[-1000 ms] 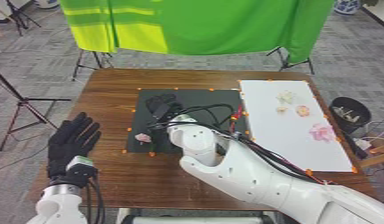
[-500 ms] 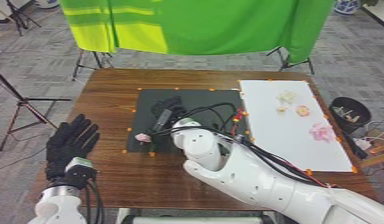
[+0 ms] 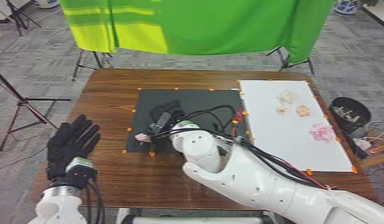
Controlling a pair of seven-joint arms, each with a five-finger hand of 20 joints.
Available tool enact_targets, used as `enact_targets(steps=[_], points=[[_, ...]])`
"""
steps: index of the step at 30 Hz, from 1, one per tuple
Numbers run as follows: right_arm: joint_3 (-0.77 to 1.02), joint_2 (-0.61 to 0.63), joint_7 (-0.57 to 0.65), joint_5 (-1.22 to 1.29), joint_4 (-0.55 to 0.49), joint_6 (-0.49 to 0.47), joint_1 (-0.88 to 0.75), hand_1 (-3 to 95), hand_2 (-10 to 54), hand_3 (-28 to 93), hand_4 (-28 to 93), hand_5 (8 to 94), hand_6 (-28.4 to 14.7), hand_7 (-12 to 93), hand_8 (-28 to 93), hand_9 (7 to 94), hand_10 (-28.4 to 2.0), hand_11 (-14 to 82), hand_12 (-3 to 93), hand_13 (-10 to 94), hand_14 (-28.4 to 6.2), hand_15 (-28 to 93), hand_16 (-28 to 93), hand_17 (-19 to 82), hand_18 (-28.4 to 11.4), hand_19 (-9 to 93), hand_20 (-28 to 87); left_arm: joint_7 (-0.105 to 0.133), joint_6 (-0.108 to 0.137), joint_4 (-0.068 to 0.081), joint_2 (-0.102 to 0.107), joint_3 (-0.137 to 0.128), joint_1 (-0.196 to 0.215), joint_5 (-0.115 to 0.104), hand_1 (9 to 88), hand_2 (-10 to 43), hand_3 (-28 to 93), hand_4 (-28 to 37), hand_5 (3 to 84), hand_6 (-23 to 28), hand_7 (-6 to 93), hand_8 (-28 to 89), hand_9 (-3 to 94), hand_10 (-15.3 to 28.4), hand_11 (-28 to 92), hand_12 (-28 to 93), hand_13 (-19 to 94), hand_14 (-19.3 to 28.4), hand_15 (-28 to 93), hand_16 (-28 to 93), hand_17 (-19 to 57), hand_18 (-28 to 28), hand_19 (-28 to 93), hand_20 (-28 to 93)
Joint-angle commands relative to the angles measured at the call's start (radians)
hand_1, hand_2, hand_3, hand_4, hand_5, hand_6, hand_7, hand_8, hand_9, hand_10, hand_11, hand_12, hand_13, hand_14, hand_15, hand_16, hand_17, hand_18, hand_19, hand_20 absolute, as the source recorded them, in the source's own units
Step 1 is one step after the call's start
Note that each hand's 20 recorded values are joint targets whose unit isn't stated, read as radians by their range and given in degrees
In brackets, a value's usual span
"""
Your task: Arrange flowers
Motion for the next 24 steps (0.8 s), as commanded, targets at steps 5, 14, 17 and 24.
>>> enact_targets(steps=[5,14,17,24], points=[[0.021,-0.002,0.016,-0.006,-0.011,0.004,-0.004,49.9,-7.0,83,-28,59.9,-0.1,15,-13,62.6,-14.7,10.6,13.1,56,-13.0,31,17,21,-20.2,62,21,-0.012,-0.005,-0.006,-0.013,0.001,0.017,0.000,30.6,16.0,71,-28.3,44.2,10.5,16.7,-9,35.8,16.1,32,10,26,17.1,47,-10,-6.5,15.8,40,9],[0.166,0.047,0.072,0.051,-0.121,0.124,-0.041,48.2,-6.7,82,-28,58.6,-1.2,15,-13,61.3,-15.3,10.8,12.9,55,-13.3,31,16,21,-20.4,62,20,0.000,-0.046,-0.007,-0.019,-0.024,0.044,-0.008,27.3,17.2,70,-28.3,43.7,10.4,16.3,-9,35.4,16.2,31,10,26,17.2,47,-10,-6.6,15.8,40,9],[0.213,0.107,0.090,0.103,-0.201,0.169,-0.062,45.9,-5.0,81,-28,58.6,-1.7,15,-13,61.1,-15.6,10.9,13.0,55,-13.5,31,16,21,-20.3,62,20,0.011,-0.058,-0.014,-0.020,-0.040,0.059,-0.013,23.4,19.3,69,-28.3,43.4,10.6,15.4,-9,35.1,16.4,31,10,26,17.4,46,-9,-6.6,15.8,39,9],[0.380,0.287,0.111,0.152,-0.372,0.188,-0.214,39.5,-0.1,81,-28,60.6,-1.6,16,-13,61.2,-16.0,10.9,13.2,54,-13.9,31,16,21,-20.1,62,19,0.038,-0.097,-0.034,-0.015,-0.093,0.105,-0.046,21.7,21.4,65,-28.3,42.9,10.4,13.7,-8,34.8,16.7,28,10,26,17.4,43,-9,-6.8,15.9,38,9]])
